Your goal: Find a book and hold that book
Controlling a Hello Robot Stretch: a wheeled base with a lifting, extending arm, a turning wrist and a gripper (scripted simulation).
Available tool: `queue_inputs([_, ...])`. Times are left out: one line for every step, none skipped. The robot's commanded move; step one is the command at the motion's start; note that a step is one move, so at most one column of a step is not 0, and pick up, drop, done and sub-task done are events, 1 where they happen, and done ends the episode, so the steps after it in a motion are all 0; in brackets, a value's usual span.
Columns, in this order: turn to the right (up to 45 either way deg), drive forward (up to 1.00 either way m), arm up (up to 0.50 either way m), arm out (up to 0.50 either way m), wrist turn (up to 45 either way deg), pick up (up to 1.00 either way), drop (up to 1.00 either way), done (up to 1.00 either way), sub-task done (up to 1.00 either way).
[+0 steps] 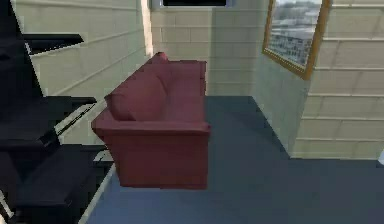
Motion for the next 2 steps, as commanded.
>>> queue_inputs([0.0, 0.3, 0.0, 0.0, 0.0, 0.0, 0.0, 0.0, 0.0])
queue_inputs([45.0, 0.0, 0.0, 0.0, 0.0, 0.0, 0.0, 0.0, 0.0])
